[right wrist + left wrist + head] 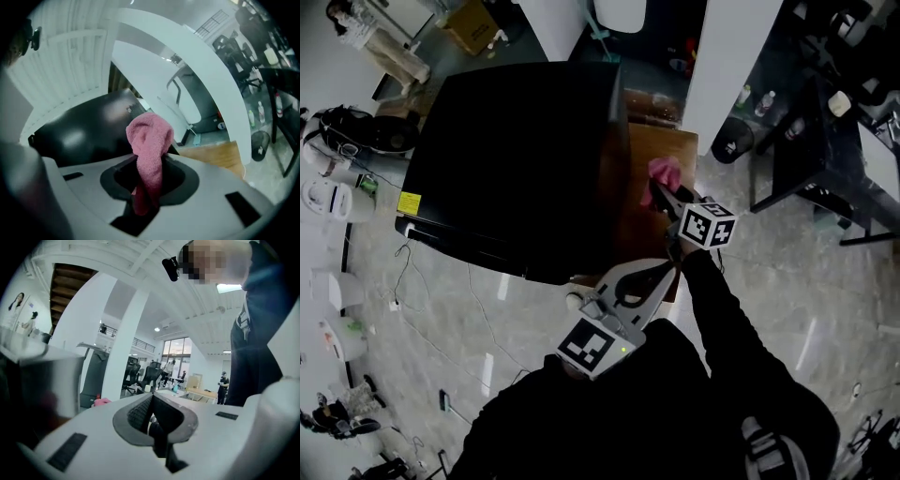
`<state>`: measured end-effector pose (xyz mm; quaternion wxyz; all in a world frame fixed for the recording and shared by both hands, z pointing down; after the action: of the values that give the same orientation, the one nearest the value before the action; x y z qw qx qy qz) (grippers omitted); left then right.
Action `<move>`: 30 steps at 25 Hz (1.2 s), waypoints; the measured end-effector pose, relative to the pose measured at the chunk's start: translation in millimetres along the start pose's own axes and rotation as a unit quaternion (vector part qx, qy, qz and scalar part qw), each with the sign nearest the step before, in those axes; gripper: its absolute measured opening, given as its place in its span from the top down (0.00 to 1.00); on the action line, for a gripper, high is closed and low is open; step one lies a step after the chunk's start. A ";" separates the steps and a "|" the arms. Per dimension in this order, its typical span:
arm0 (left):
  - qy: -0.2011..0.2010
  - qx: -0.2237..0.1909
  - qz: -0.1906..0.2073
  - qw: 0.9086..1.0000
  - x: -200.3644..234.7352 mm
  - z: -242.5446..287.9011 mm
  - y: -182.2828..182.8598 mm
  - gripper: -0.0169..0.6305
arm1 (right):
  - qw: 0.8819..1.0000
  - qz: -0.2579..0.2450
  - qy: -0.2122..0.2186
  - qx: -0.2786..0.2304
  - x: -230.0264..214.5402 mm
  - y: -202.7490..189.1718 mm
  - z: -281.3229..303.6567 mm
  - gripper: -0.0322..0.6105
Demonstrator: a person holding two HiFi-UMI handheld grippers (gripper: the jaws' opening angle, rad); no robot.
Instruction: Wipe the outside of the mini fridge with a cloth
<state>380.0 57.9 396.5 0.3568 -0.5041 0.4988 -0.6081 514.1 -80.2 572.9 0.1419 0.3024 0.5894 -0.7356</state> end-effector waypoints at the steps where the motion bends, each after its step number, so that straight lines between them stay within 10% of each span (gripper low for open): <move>1: -0.014 -0.013 -0.003 1.000 -3.6 -0.9 18.3 0.96 | 1.000 -0.023 0.013 -0.001 16.0 17.5 -4.9 0.81; 8: -0.074 -0.094 0.021 0.993 -2.2 -36.2 151.3 0.96 | 0.983 -0.162 0.084 0.000 141.4 149.3 -19.3 0.79; 17: -0.027 -0.065 0.041 0.997 87.2 -93.5 230.9 0.96 | 0.934 -0.326 0.106 0.097 249.7 222.8 44.8 0.79; 25: 0.047 -0.020 0.103 0.993 163.0 -109.9 239.8 0.96 | 0.833 -0.476 0.065 0.274 251.8 229.3 160.0 0.79; 30: 0.055 -0.025 0.079 0.995 176.8 -117.8 225.6 0.96 | 0.829 -0.449 0.043 0.330 213.0 211.3 197.0 0.80</move>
<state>208.4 -134.5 224.6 0.3629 -0.4373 0.5711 -0.5925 413.3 -292.4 301.6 -0.3381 0.0641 0.3874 -0.8553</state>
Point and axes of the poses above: the fingertips, and each gripper's own axes: z forward along the fingers, x to its left, y out of its top, the point moved 5 cm from there along -z, backward along the fingers, and after that the axes turned 8 degrees about -x, right-handed, at the moved point
